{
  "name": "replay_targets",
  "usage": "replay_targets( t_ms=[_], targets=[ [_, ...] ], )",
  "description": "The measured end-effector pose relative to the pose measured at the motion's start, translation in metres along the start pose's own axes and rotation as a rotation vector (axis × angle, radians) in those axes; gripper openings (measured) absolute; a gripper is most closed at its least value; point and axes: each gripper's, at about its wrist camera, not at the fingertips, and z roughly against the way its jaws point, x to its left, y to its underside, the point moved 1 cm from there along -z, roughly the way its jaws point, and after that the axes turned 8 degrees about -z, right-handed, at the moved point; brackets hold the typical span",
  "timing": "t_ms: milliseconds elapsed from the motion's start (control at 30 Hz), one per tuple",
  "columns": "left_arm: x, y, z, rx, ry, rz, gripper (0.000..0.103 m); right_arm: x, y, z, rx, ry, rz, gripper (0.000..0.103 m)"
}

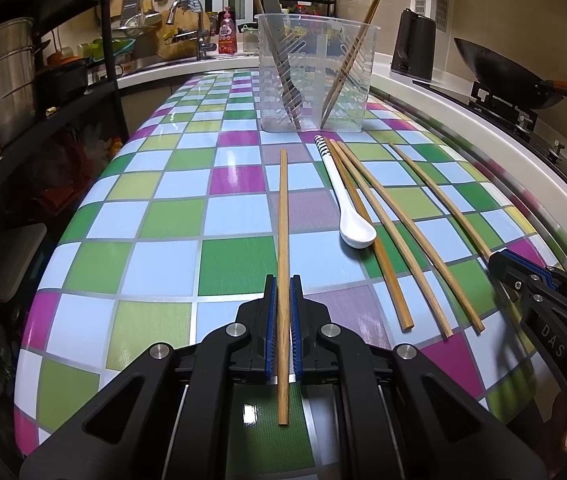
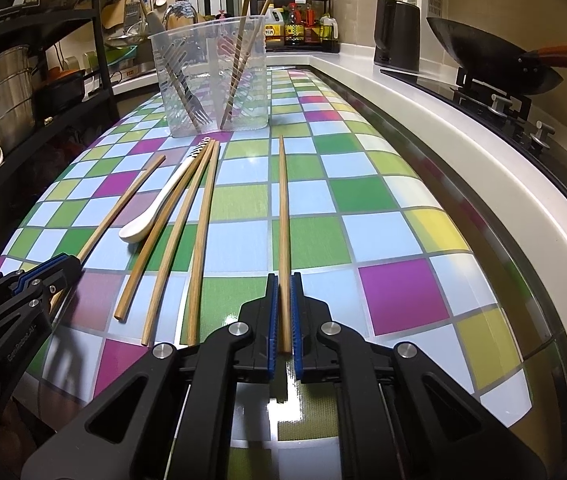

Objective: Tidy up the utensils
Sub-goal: 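Lift both held chopsticks and carry them over the clear container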

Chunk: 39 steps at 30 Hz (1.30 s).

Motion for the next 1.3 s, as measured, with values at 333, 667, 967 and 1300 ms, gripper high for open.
replay_targets(
  t_ms=[333,667,967,1300],
  targets=[
    [0.011,-0.013,0.025,-0.095,0.016,0.036,0.007,0.003,-0.018,0.027,-0.052,0.006,0.014,0.006],
    [0.011,-0.032,0.064,-0.282,0.034,0.03,0.007,0.01,-0.039,0.065,-0.144,-0.003,0.036,0.006],
    [0.014,-0.045,0.088,-0.389,0.029,0.024,0.007,0.01,-0.063,0.101,-0.247,-0.019,0.046,0.006],
    [0.02,-0.069,0.1,-0.421,0.047,0.022,0.007,0.009,-0.096,0.124,-0.324,-0.046,0.044,0.006]
  ],
)
